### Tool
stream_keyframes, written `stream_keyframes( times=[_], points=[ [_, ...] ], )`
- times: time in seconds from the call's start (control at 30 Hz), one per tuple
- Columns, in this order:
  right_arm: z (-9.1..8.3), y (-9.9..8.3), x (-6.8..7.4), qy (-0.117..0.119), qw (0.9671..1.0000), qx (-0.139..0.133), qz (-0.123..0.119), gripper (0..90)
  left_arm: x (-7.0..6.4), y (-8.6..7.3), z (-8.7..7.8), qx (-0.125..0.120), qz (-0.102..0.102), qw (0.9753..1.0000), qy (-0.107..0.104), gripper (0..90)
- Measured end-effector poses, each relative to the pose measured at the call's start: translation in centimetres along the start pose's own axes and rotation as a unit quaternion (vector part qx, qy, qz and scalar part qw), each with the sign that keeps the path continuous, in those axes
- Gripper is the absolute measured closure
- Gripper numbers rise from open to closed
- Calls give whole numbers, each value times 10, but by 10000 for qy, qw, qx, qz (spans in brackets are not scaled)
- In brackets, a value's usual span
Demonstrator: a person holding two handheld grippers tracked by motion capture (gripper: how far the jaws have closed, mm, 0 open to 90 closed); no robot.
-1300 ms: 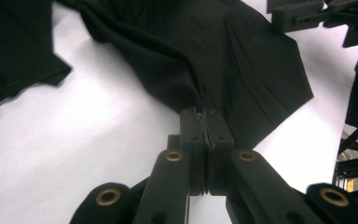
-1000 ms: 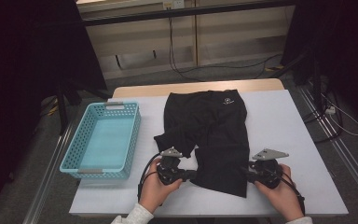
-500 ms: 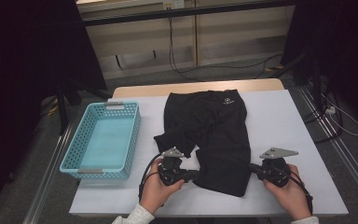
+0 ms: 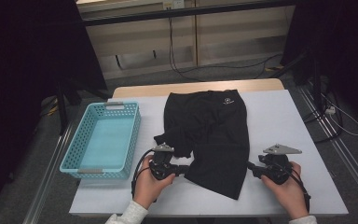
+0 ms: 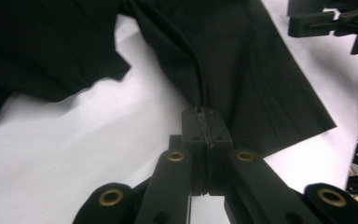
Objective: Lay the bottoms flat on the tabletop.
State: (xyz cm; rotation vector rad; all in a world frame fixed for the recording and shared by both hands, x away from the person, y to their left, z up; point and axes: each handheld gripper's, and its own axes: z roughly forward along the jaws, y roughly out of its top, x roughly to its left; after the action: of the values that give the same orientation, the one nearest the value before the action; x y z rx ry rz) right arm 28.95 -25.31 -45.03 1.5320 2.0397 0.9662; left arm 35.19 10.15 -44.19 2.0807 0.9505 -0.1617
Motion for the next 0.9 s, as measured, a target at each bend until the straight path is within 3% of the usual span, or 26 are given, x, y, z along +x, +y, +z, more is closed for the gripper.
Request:
stream_keyframes(
  times=[0.2, 0.3, 0.4, 0.5, 0.67, 0.73, 0.9],
  points=[
    [10, 6, -3, -29, 10000, 64, 17, 450, -3, 0, 4, 58, 34, 9999, -87, 899],
    [14, 7, -3, 56, 9999, 128, 60, 509, -3, 0, 4, 46, 31, 9999, -93, 899],
    [18, 8, 1, 79, 9997, 202, -88, 524, -3, 0, 4, 35, 23, 9999, -94, 898],
    [20, 10, 5, 78, 9995, 224, -219, 640, -5, 0, 4, -2, 56, 9999, -101, 898],
    [21, 10, 8, 222, 9993, 255, -139, 870, -7, 1, 4, -1, 92, 9998, -148, 897],
    [21, 10, 7, 349, 9989, 258, -196, 900, -7, 1, 4, 6, 88, 9998, -174, 898],
    [19, 12, 5, 389, 9985, 313, -202, 900, -8, 1, 4, 11, 107, 9998, -162, 898]
  ],
)
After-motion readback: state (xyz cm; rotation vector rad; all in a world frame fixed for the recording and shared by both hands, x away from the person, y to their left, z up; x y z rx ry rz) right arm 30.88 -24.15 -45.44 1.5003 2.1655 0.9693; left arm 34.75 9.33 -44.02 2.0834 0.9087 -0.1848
